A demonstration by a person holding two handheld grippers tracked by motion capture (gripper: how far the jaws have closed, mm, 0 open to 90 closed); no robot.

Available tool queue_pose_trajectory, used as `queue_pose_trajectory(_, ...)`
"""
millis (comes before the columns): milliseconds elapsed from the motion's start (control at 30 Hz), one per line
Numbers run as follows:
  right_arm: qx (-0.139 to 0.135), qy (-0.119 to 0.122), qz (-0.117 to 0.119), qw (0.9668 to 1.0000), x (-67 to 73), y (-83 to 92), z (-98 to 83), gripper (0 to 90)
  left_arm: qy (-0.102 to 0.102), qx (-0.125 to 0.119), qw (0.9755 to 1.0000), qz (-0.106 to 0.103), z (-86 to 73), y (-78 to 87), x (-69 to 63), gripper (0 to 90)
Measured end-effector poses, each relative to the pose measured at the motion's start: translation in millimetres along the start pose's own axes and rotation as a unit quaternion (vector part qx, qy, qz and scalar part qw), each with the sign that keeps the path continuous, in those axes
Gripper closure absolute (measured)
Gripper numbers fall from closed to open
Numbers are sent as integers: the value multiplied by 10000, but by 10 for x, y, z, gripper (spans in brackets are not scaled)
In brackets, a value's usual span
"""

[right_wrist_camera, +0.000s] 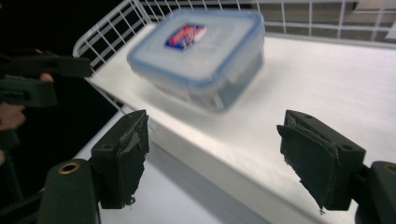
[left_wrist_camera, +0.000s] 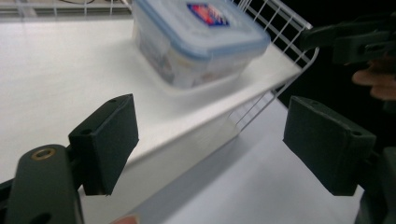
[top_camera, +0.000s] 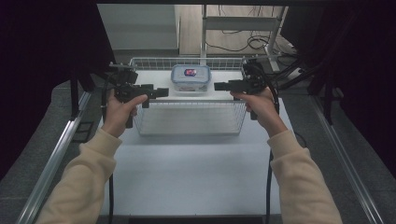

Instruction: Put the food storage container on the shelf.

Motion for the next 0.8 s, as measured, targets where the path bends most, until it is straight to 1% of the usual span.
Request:
queue_pose_trajectory(33,0,0,0,10000,0,0,0,235,0,0,10000,0,0,0,0,178)
queue_pose_trajectory(67,35,142,-36,9999,43,52,-101,240,-65,-16,10000,22,-110,51,-11,179)
queue_pose_trajectory(100,35,142,-36,9999,43,52,-101,240,-65,-16,10000,22,-110,51,-11,180)
queue_pose_trajectory(167,74,295,-75,9995,92,100,-211,243,-139,-7,9999,76,-228,91,-17,180)
queue_pose_trajectory(200,118,432,-116,9989,138,146,-321,244,-238,26,9996,150,-354,116,-20,182)
queue_pose_trajectory(267,157,582,-183,9980,177,188,-429,244,-318,52,9992,218,-489,133,-19,182)
queue_pose_trajectory(300,157,582,-183,9980,177,188,-429,244,-318,52,9992,218,-489,133,-19,183)
queue_pose_trajectory(333,172,675,-225,9973,206,227,-540,244,-398,88,9988,282,-624,147,-13,183)
queue_pose_trajectory(367,172,675,-225,9973,206,227,-540,244,-398,88,9988,282,-624,147,-13,182)
queue_pose_trajectory(433,208,749,-256,9966,237,258,-658,244,-477,93,9982,356,-757,168,-5,182)
queue_pose_trajectory(467,219,805,-274,9961,269,289,-788,244,-549,71,9975,450,-894,192,1,182)
queue_pose_trajectory(500,219,805,-274,9961,269,289,-788,244,-549,71,9975,450,-894,192,1,182)
queue_pose_trajectory(567,196,836,-291,9959,304,315,-929,244,-620,81,9965,556,-1031,201,15,182)
queue_pose_trajectory(600,152,817,-299,9961,321,323,-1005,244,-644,95,9960,620,-1097,199,23,182)
queue_pose_trajectory(633,107,776,-294,9965,350,323,-1164,244,-696,144,9947,741,-1225,190,36,182)
queue_pose_trajectory(667,107,774,-316,9964,362,320,-1246,244,-711,167,9943,772,-1288,183,40,182)
queue_pose_trajectory(700,107,774,-316,9964,362,320,-1246,244,-711,167,9943,772,-1288,183,40,181)
queue_pose_trajectory(733,132,804,-380,9959,384,319,-1406,244,-720,216,9940,795,-1411,173,56,180)
queue_pose_trajectory(767,132,804,-380,9959,384,319,-1406,244,-720,216,9940,795,-1411,173,56,180)
queue_pose_trajectory(800,153,814,-414,9957,396,322,-1557,244,-707,257,9939,806,-1528,167,80,178)
Point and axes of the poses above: each handheld gripper's, and its own axes: y roughly backward along the jaws, z roughly out of its top, x roughly to its left, the point moved 2 cm from there along -y, roughly forward along the jaws, and after that the axes turned 10 degrees about y, right-handed, at the moved point
